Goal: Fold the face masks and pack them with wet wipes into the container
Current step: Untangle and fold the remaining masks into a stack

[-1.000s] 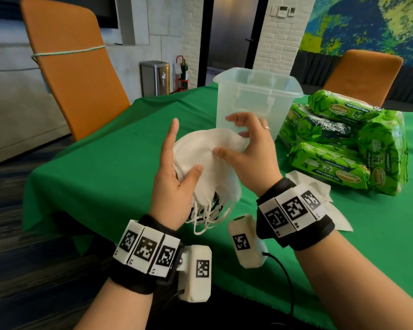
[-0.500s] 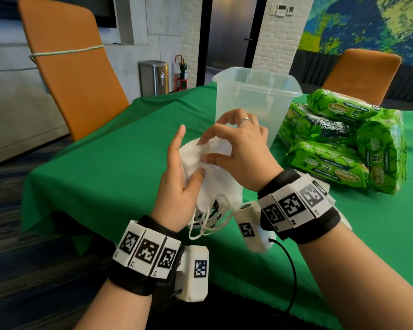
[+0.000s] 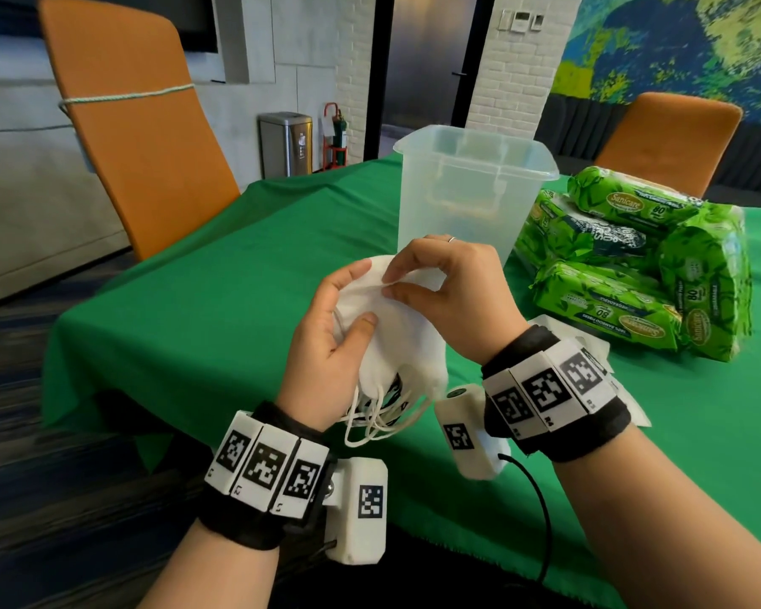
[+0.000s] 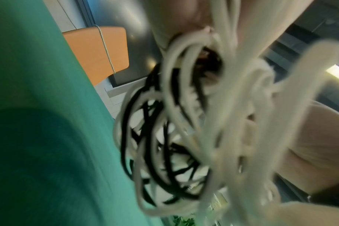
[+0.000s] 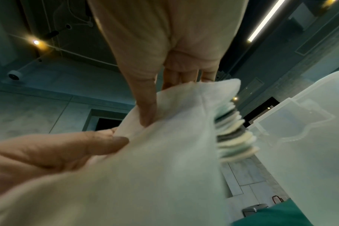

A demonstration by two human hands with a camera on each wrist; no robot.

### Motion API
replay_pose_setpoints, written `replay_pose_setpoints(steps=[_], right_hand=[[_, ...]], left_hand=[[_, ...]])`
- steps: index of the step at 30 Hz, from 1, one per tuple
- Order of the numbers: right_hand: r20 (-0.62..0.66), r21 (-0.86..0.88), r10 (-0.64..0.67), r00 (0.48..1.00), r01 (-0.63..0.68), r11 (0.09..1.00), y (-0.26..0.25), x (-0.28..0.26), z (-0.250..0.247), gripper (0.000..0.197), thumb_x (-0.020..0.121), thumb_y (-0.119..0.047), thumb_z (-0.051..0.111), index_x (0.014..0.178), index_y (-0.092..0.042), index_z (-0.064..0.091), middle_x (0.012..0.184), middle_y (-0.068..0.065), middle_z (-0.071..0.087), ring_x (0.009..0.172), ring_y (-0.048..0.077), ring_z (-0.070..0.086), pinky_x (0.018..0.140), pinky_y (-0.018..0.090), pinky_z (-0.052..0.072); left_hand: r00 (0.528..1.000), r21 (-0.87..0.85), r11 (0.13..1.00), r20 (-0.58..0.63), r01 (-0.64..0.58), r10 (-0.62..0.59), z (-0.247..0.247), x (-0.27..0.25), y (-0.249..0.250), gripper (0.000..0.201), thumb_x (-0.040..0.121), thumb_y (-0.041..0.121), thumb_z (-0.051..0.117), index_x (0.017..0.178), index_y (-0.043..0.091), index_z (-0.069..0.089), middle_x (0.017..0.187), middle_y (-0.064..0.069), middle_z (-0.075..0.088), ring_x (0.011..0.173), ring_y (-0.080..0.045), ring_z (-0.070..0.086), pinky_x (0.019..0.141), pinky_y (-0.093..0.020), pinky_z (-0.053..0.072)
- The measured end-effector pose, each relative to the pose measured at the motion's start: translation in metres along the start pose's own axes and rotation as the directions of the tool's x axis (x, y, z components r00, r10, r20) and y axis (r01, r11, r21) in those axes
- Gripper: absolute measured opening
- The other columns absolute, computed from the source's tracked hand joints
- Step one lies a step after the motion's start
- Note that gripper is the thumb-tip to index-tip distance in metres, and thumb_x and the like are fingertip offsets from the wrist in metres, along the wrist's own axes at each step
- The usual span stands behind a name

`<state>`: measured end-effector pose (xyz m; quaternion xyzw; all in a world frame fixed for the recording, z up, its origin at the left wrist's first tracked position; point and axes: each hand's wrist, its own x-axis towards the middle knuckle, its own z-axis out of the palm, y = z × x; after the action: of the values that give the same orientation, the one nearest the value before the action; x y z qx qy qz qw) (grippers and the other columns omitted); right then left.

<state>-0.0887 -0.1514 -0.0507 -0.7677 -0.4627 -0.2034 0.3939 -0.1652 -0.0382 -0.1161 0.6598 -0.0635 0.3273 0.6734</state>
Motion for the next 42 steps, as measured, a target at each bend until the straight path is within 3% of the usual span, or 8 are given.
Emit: replay_pose_setpoints(steps=[4, 13, 19, 24, 27, 29, 37, 42], right_hand=[[0.082, 0.172, 0.110, 0.991, -0.123, 0.977, -0.002, 0.001, -0.006, 0.015, 0.076, -0.010, 0.069, 0.085, -0.022, 0.065, 0.081, -0.002, 0.068, 0.078, 0.014, 0.062, 0.076, 0.032, 0.050], [0.239, 0.539, 0.296, 0.925, -0.380, 0.752, -0.007, 0.010, -0.011, 0.025, 0.080, 0.007, 0.063, 0.082, -0.015, 0.052, 0.067, 0.005, 0.059, 0.049, 0.003, 0.053, 0.049, 0.015, 0.044], [0.164, 0.555, 0.339, 0.926, -0.371, 0.744, -0.003, 0.012, -0.001, 0.025, 0.077, 0.006, 0.067, 0.071, -0.015, 0.056, 0.059, -0.007, 0.061, 0.052, 0.002, 0.053, 0.054, 0.016, 0.045], [-0.025, 0.195, 0.318, 0.948, -0.307, 0.931, 0.001, 0.007, 0.004, 0.021, 0.073, -0.019, 0.075, 0.081, -0.028, 0.058, 0.088, -0.012, 0.062, 0.081, -0.004, 0.052, 0.077, 0.026, 0.041], [0.022, 0.078, 0.445, 0.895, -0.446, 0.892, 0.008, 0.001, 0.004, 0.059, 0.067, -0.041, 0.077, 0.117, -0.028, 0.048, 0.122, 0.001, 0.051, 0.116, 0.020, 0.044, 0.099, 0.045, 0.036], [0.164, 0.274, 0.528, 0.833, -0.552, 0.787, 0.008, -0.003, 0.004, 0.075, 0.066, -0.038, 0.079, 0.127, -0.022, 0.039, 0.124, 0.005, 0.051, 0.117, 0.023, 0.050, 0.098, 0.045, 0.042], [0.336, 0.781, 0.507, 0.794, -0.535, 0.321, 0.014, -0.012, -0.001, 0.069, 0.059, 0.001, 0.069, 0.123, 0.001, 0.043, 0.105, 0.015, 0.062, 0.089, 0.024, 0.064, 0.078, 0.034, 0.057], [0.321, 0.714, 0.431, 0.843, -0.514, 0.475, 0.010, -0.018, 0.003, 0.024, 0.080, 0.008, 0.059, 0.103, 0.003, 0.060, 0.087, 0.004, 0.071, 0.076, 0.014, 0.068, 0.073, 0.027, 0.057]], left_hand=[[0.999, -0.027, 0.999, -0.012, 0.033, -0.034, 0.001, 0.000, -0.001, 0.042, 0.082, 0.013, 0.049, 0.121, 0.028, 0.046, 0.127, 0.000, 0.056, 0.113, -0.009, 0.056, 0.098, -0.023, 0.044], [0.994, -0.164, 0.984, -0.081, 0.065, -0.079, 0.006, 0.001, -0.001, 0.041, 0.080, 0.016, 0.050, 0.118, 0.028, 0.043, 0.129, -0.005, 0.053, 0.107, -0.008, 0.057, 0.096, -0.029, 0.046], [0.988, -0.151, 0.985, -0.113, 0.084, -0.101, 0.008, -0.001, 0.001, 0.040, 0.080, 0.019, 0.048, 0.119, 0.028, 0.043, 0.117, 0.003, 0.057, 0.104, -0.011, 0.057, 0.094, -0.033, 0.048], [0.987, -0.108, 0.991, -0.126, 0.084, -0.098, 0.006, 0.001, 0.002, 0.042, 0.092, 0.000, 0.047, 0.118, 0.033, 0.042, 0.123, 0.002, 0.054, 0.107, -0.008, 0.056, 0.096, -0.031, 0.046], [0.983, -0.108, 0.992, -0.168, 0.059, -0.077, 0.004, 0.003, 0.001, 0.048, 0.093, -0.010, 0.040, 0.116, 0.033, 0.042, 0.120, 0.006, 0.055, 0.100, -0.001, 0.058, 0.092, -0.026, 0.047], [0.982, -0.124, 0.991, -0.176, 0.041, -0.063, 0.004, 0.004, 0.001, 0.048, 0.092, -0.010, 0.042, 0.116, 0.032, 0.043, 0.123, 0.003, 0.053, 0.101, -0.004, 0.058, 0.090, -0.027, 0.049], [0.963, -0.180, 0.983, -0.261, 0.023, -0.070, 0.003, 0.007, 0.005, 0.043, 0.089, -0.011, 0.045, 0.108, 0.028, 0.044, 0.114, 0.004, 0.056, 0.100, -0.008, 0.058, 0.094, -0.038, 0.047], [0.941, -0.152, 0.987, -0.325, 0.051, -0.099, 0.004, 0.009, 0.002, 0.039, 0.084, -0.007, 0.058, 0.099, 0.027, 0.047, 0.099, 0.004, 0.061, 0.085, -0.006, 0.062, 0.080, -0.032, 0.053]])
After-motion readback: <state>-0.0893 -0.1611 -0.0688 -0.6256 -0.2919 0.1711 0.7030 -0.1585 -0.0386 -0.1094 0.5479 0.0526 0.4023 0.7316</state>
